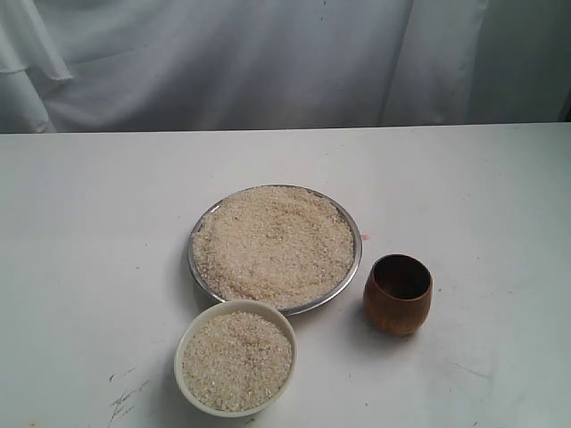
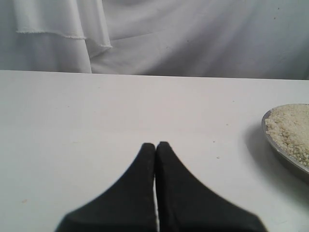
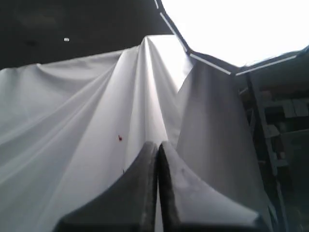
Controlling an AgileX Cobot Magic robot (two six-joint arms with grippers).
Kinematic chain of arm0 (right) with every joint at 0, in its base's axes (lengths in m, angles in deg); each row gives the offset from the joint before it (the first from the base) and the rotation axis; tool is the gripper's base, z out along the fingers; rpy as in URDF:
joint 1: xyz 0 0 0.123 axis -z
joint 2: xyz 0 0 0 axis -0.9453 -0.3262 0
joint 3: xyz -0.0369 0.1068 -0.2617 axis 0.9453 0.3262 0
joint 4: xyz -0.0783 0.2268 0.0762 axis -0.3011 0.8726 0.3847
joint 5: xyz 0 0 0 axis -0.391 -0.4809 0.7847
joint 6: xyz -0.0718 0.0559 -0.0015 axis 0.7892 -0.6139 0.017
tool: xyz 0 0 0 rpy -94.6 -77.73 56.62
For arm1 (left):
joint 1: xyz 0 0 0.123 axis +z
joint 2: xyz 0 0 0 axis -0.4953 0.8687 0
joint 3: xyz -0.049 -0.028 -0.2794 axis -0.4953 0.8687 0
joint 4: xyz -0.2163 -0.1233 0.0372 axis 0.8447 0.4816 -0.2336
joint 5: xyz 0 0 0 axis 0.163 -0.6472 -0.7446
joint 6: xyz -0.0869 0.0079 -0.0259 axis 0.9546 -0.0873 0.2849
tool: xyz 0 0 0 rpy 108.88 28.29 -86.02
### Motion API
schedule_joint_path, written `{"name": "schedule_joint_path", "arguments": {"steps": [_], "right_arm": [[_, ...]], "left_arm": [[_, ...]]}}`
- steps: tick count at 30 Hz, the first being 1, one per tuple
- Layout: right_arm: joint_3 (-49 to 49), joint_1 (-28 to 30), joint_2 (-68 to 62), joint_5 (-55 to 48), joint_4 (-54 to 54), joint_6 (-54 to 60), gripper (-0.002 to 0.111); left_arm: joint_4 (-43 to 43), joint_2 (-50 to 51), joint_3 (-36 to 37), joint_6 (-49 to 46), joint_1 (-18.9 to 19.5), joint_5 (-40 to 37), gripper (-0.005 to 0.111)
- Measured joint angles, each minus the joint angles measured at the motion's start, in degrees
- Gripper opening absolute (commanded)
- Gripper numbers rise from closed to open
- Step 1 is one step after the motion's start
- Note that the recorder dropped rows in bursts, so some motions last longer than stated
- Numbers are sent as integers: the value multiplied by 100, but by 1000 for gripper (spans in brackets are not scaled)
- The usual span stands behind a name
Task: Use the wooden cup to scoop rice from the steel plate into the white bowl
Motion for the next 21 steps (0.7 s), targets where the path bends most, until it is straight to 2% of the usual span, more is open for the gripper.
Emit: {"name": "schedule_joint_path", "arguments": {"steps": [15,21], "right_arm": [[-84,0,-2788,167,-1373,-673,0],[-84,0,-3527,155,-2599,-978,0]], "left_arm": [[0,0,0,0,0,0,0],[0,0,0,0,0,0,0]]}}
